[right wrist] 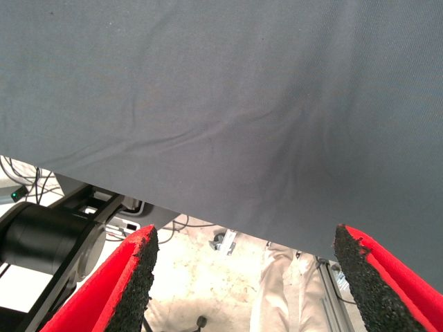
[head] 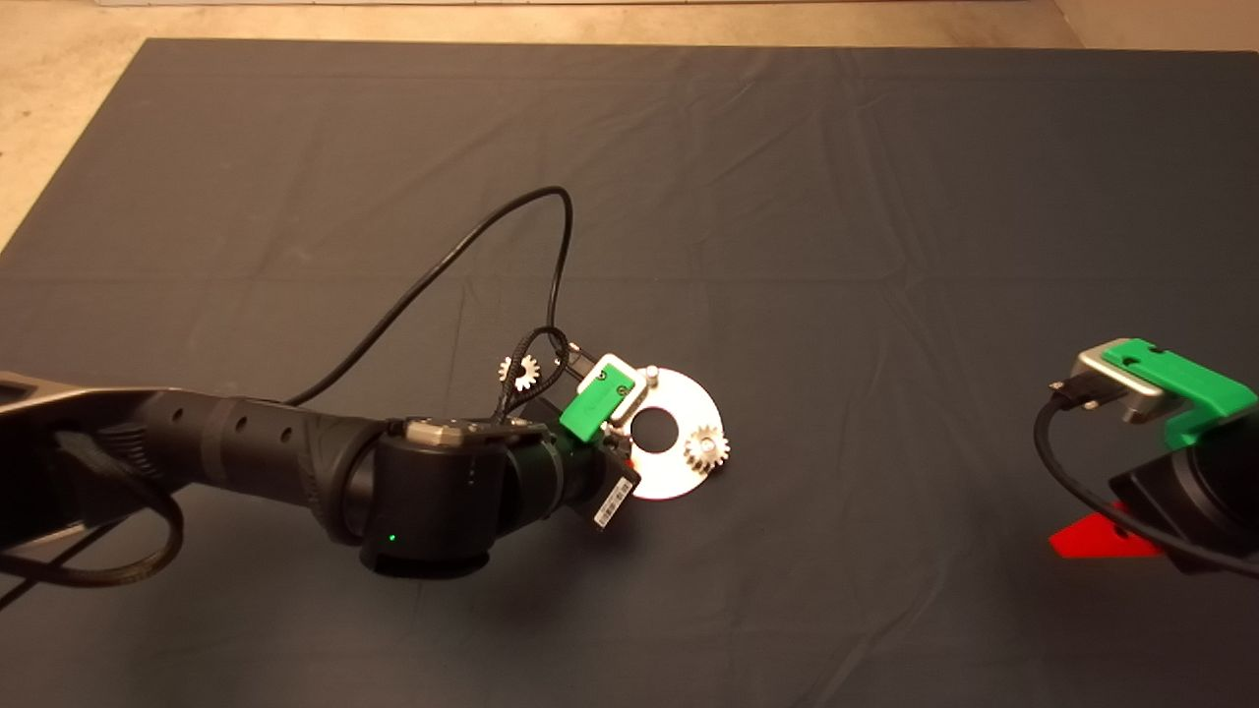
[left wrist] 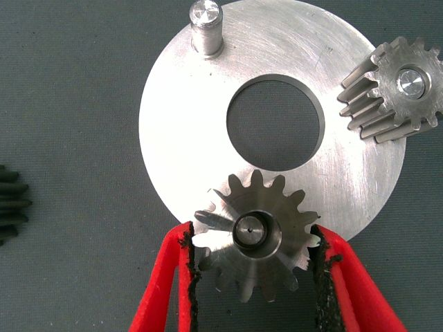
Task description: Install three planetary gears onto the carrier pins
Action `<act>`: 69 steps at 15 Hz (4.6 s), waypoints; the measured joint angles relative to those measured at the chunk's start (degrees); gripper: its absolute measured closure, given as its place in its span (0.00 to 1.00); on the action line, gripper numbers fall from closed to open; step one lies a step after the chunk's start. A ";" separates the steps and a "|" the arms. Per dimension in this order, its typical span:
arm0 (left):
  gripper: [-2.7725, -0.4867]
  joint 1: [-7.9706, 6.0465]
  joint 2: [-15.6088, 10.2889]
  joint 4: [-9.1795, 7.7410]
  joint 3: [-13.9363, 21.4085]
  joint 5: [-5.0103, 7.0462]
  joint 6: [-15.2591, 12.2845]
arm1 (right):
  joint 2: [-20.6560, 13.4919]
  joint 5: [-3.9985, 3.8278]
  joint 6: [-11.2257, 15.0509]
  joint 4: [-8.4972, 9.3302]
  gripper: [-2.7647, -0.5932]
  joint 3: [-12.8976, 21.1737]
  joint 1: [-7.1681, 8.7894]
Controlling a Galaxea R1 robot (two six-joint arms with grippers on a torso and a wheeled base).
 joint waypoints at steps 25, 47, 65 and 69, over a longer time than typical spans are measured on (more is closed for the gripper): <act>0.51 -7.45 -1.47 0.30 7.58 4.30 0.07 | -0.02 -0.01 0.00 0.05 0.41 -0.02 -0.02; 0.51 -6.31 -8.25 -1.34 -10.20 -5.99 3.84 | -0.02 0.07 -0.01 0.24 0.41 0.00 0.16; 0.56 -2.97 -9.08 -1.07 -13.75 -13.58 3.83 | -0.01 0.08 -0.01 0.24 0.41 0.00 0.16; 0.60 -3.00 -9.13 -1.07 -13.75 -13.98 4.00 | 0.00 0.08 -0.01 0.24 0.41 0.00 0.16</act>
